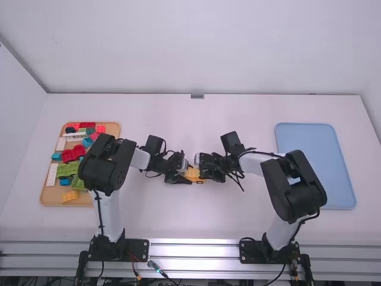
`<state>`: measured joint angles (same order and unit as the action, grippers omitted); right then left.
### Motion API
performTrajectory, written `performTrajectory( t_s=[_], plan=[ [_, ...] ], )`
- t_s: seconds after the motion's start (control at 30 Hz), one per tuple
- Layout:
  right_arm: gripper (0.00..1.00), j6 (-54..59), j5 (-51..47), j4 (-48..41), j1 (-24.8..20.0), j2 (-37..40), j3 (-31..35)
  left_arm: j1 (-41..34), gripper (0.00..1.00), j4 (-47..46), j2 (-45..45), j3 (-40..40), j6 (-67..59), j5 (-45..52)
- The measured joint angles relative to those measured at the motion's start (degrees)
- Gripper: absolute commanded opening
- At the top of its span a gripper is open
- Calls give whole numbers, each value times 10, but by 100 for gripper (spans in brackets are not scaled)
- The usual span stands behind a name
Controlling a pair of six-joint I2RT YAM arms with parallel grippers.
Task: Assemble lego blocks to make yellow taxi
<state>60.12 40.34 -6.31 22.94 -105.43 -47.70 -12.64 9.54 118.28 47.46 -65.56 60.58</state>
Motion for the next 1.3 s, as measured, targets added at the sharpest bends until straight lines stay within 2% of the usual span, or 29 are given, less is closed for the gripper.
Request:
performTrajectory(
  t_s=[0.27, 0.3, 0.33, 0.37, 0.43, 0.53, 0.6, 0.77, 0.9, 0.97, 1.0, 1.03, 1.07, 1.3],
  plan=[
    [0, 0, -3, -6, 1, 0, -3, -1, 36, 1, 0, 0, 0, 0],
    [8, 0, -3, -6, 1, 0, -3, -1, 36, 1, 0, 0, 0, 0],
    [27, 0, -3, -5, 1, 0, -3, -1, 36, 1, 0, 0, 0, 0],
    [33, 0, -3, -5, 1, 0, -3, -1, 36, 1, 0, 0, 0, 0],
    [54, 0, -1, -3, 1, 0, -3, -1, 37, 3, 0, 0, 1, -2],
    [58, 0, 9, -8, 5, 0, -3, -2, 37, 4, 0, 2, 0, -3],
    [67, -2, 17, -14, 6, 0, -3, -3, 37, 5, 0, 2, 1, -4],
    [72, 2, 50, -16, -9, -1, -8, -4, 37, 5, 0, 2, 0, -4],
    [72, 19, 97, -14, -29, -2, -22, -4, 37, 5, 0, 2, 1, -4],
    [64, 30, 120, -14, -38, -2, -26, -4, 38, 5, 0, 2, 1, -4],
    [45, 35, 132, -15, -42, -2, -27, -4, 38, 5, 0, 2, 0, -4],
    [15, 45, 146, -15, -46, -2, -27, -4, 38, 5, 0, 2, 1, -4],
    [0, 45, 147, -15, -47, -2, -27, -4, 38, 5, 0, 2, 1, -4],
    [0, 51, 147, -14, -39, -2, -27, -4, 39, 6, 0, 2, 1, -4]
  ],
)
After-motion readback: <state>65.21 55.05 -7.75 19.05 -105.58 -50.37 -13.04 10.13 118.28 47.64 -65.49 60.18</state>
